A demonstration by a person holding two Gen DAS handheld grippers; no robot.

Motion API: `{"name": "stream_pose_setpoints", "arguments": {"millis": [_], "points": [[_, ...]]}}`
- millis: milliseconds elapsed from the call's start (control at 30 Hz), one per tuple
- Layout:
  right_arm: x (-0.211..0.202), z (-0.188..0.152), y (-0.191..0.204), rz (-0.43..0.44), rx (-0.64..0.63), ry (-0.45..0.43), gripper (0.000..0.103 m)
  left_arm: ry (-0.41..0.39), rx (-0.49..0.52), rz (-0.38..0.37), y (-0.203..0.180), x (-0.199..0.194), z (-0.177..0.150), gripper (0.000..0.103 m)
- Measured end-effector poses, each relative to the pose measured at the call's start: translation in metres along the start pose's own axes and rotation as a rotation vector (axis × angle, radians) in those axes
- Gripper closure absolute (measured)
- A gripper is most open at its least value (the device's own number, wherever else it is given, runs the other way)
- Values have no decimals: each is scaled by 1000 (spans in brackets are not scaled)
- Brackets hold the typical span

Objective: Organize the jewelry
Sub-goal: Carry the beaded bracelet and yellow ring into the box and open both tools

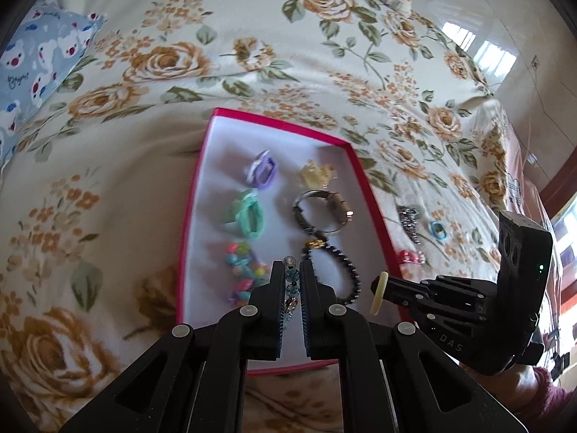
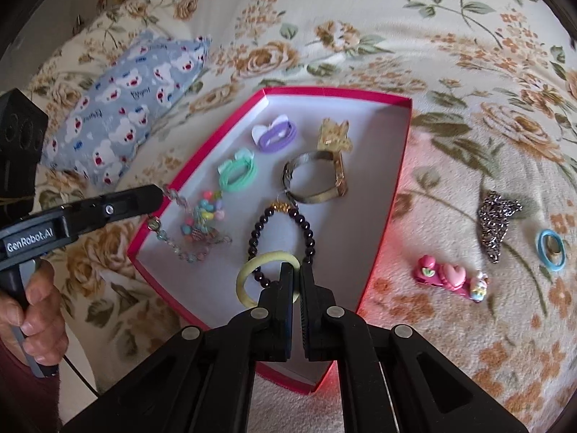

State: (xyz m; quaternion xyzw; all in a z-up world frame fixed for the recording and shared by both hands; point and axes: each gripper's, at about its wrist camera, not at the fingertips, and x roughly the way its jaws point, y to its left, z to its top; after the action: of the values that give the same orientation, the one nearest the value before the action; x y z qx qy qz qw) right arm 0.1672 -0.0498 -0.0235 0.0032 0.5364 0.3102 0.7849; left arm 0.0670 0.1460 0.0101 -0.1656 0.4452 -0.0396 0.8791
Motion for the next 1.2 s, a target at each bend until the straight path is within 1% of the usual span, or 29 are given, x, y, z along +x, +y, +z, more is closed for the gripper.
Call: {"name": "stream_pose_setpoints", "arguments": {"millis": [200, 300, 367, 700, 800, 967, 1033, 1200], "points": [[15, 2, 4, -37, -34, 42, 100, 27, -15, 47, 11, 14, -3, 96], [17, 4, 5, -43, -41, 41, 99, 34, -20, 63, 13, 19, -5, 96], [18, 5, 6, -42, -43, 41, 95, 37, -23, 71, 14, 21, -6, 96], [15, 6, 6, -29, -28, 27, 95, 54, -25, 96, 17, 30, -9, 96], [13, 6, 5, -23, -21, 22, 92, 65, -28, 102, 17, 33, -9, 96], [11, 6, 4, -19, -22, 23, 84, 65, -31, 109, 17, 32, -9, 89], [9, 5, 5, -17, -20, 20, 84, 62, -27, 110, 16, 30, -9, 88], [-1, 4, 3, -5, -4, -6, 84, 49, -17, 119, 12, 24, -9, 80]]}}
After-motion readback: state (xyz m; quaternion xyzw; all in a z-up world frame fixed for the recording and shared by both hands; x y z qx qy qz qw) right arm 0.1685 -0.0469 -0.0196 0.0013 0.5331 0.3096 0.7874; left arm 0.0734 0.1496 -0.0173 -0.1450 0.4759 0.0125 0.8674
